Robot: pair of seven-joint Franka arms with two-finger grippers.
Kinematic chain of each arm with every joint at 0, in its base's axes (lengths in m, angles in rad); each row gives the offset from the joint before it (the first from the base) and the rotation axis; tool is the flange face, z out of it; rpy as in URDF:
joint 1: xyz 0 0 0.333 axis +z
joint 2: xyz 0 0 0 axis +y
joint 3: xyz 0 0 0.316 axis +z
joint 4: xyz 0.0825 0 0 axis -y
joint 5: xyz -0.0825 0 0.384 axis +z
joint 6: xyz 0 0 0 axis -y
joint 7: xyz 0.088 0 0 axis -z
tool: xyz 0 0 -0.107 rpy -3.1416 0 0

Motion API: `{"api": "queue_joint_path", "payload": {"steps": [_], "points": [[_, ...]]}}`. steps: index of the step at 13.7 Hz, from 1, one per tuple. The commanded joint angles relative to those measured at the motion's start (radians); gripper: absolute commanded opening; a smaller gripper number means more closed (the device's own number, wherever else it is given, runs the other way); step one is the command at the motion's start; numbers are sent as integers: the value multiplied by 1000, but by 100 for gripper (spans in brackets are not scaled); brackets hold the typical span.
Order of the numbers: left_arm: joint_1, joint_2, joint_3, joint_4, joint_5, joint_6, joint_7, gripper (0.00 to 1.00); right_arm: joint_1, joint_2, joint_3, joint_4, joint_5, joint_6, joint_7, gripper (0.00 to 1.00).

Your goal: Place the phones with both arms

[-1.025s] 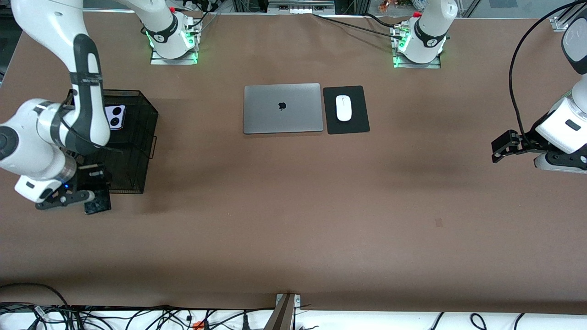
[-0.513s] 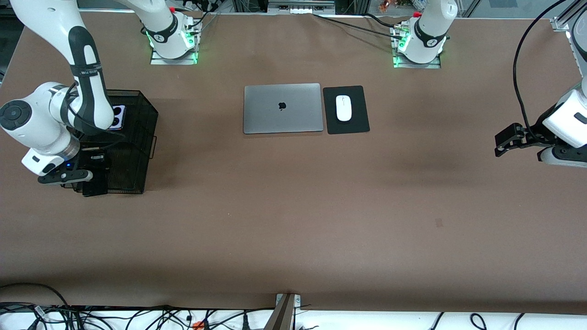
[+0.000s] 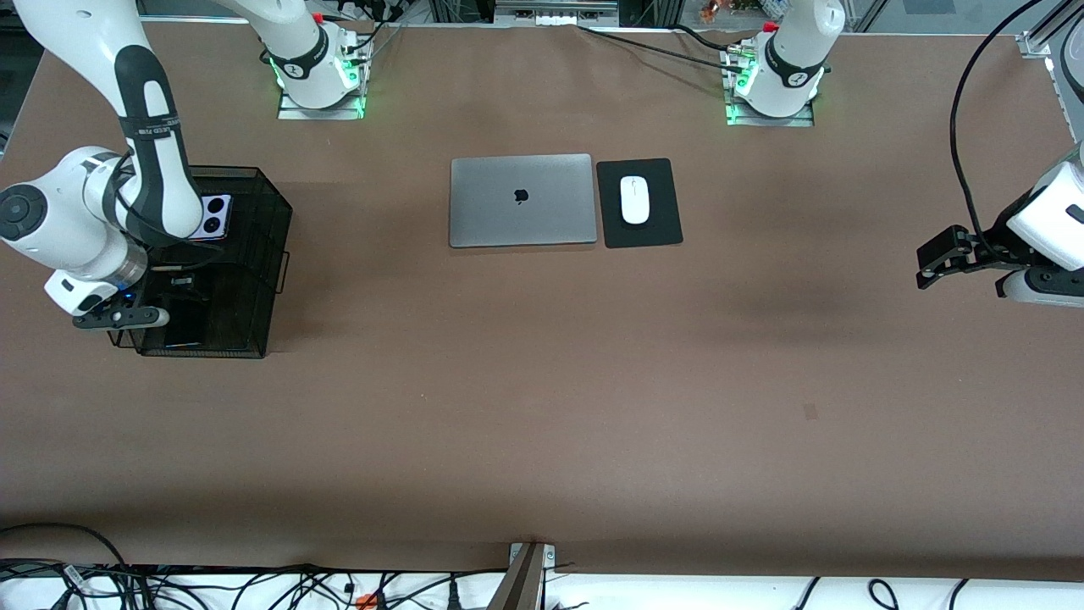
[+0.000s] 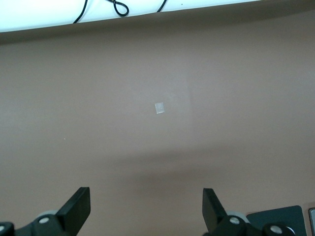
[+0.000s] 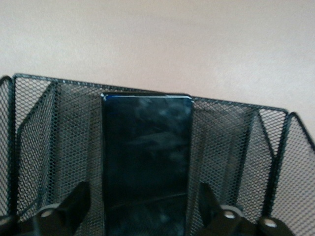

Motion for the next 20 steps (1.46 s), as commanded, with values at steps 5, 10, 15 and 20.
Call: {"api": "queue_joint_path", "payload": {"steps": [5,10,15,20], "points": [[-3,9,5,23,-18,-21,5,100,-11,0,11,212,6,-242,11,99],[-3,10,5,23,-18,-21,5,100,-16,57,9,508,-52,-602,86,99],[-3,10,5,23,-18,-21,5,100,3,51,6,677,-100,-839,142,99],[-3,10,5,23,-18,-21,5,100,6,-47,66,726,-212,-937,194,100]]}}
